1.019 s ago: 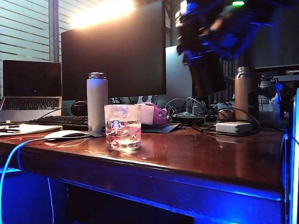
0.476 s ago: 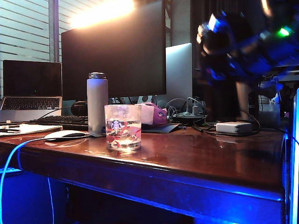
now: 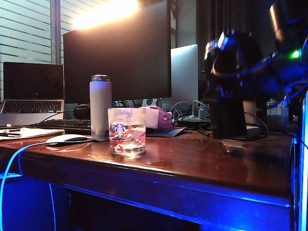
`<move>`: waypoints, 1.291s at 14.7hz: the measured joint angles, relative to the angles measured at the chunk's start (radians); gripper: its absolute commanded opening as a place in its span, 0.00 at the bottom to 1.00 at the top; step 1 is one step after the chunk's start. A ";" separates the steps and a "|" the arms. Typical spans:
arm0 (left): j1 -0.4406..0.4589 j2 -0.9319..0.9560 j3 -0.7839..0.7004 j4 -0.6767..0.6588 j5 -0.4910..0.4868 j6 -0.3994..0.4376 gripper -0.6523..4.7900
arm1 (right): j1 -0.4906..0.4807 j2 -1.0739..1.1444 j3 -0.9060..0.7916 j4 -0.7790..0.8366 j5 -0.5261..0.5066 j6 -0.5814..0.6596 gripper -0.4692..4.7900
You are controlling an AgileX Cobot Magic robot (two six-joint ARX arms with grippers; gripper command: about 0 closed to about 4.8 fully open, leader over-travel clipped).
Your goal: Pick up the black thermos, pour a little water from inside into the glass cup, then place the black thermos back on the table.
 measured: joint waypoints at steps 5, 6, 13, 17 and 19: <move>0.000 0.000 0.000 0.000 0.000 0.000 0.12 | -0.002 0.070 -0.002 0.068 -0.026 0.011 0.36; 0.000 0.000 0.000 0.000 0.000 0.000 0.12 | -0.002 0.080 -0.003 0.074 -0.026 0.016 0.46; 0.000 0.000 0.000 0.000 0.000 0.000 0.12 | -0.002 0.083 -0.003 0.098 -0.027 0.021 0.99; 0.000 0.000 0.000 0.000 0.000 0.000 0.12 | -0.002 0.037 -0.044 0.098 -0.027 0.022 0.99; 0.000 0.000 0.000 0.000 0.000 0.000 0.12 | -0.002 -0.006 -0.085 0.100 -0.026 0.022 1.00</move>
